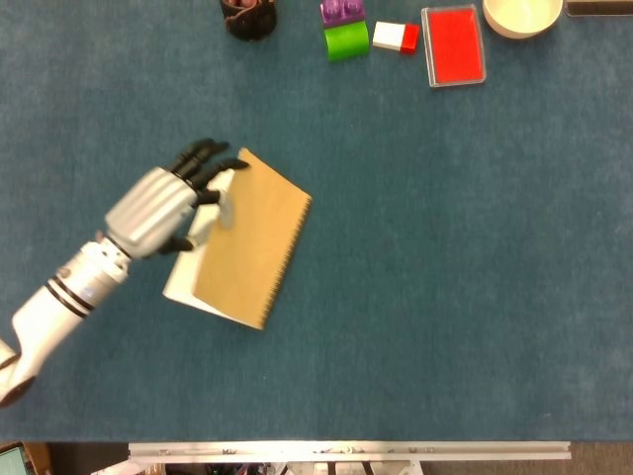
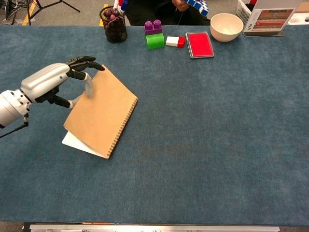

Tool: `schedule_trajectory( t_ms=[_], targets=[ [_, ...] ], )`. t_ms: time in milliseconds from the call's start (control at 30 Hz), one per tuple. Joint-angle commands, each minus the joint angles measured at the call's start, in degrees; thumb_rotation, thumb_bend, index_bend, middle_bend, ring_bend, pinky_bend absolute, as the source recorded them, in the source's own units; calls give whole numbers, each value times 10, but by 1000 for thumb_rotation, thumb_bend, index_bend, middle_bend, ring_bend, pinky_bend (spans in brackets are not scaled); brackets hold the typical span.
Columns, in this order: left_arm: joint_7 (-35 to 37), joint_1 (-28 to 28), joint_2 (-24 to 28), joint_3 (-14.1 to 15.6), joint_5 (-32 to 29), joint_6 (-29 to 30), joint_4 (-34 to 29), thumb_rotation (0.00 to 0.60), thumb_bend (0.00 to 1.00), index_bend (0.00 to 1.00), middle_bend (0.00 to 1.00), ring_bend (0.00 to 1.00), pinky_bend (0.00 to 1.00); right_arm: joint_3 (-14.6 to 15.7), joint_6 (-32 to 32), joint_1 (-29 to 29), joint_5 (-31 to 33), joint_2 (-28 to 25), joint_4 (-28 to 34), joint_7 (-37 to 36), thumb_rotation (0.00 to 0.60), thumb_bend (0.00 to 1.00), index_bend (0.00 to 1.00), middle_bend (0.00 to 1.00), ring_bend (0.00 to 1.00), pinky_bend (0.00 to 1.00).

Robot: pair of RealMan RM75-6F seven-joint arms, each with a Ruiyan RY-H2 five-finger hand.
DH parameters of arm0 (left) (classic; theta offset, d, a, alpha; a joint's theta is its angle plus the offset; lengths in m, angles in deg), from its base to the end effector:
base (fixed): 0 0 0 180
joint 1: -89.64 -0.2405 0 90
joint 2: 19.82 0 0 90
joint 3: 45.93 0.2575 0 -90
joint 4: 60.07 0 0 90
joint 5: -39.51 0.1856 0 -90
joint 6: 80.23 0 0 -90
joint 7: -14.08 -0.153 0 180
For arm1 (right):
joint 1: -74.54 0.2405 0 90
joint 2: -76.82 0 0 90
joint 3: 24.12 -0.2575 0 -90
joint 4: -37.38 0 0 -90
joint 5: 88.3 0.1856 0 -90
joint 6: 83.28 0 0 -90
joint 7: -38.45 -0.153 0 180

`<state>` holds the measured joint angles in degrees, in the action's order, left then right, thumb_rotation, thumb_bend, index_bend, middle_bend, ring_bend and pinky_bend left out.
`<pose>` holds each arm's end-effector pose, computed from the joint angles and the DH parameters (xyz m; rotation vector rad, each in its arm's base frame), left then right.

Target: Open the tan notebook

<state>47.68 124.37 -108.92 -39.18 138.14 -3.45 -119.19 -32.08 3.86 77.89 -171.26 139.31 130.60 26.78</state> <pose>-0.2218 0.3030 0.0293 -1.9951 -1.0612 -1.3439 -0.3035 -0.1951 0.2113 1.1901 -0.9792 1.0983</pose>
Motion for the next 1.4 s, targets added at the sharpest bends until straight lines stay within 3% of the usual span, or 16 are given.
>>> schedule_trajectory(
  t_ms=[33,300,467,700,1100,1400],
  targets=[
    [8,-6,9,-9,-15,-5,18,600,507,738,168,8,0,-1,1,0,0,0,1,0,600,532,382,369,277,367],
    [26,-21,13,-26,-48,-18,56,600,507,738,169,8,0,0,0,2,-3,0,2,-1,600,532,382,369,277,367],
    [9,-26,23,-27,-34,5,40,600,507,734,168,8,0,1,2,1,-5,0,1,-2,600,532,382,369,277,367],
    [-127,-27,42,-30,-9,27,-45,600,507,732,165,8,0,3,7,-3,-6,-2,1,-4,600,532,382,369,277,367],
    [-333,-23,59,-41,-28,-34,-237,600,507,728,162,8,0,4,11,-7,-5,0,-5,-11,600,531,382,369,277,367],
    [-434,-36,47,-26,-33,-61,-291,600,507,721,162,8,0,4,14,-12,-2,2,-16,-22,600,532,382,369,277,367]
  ],
)
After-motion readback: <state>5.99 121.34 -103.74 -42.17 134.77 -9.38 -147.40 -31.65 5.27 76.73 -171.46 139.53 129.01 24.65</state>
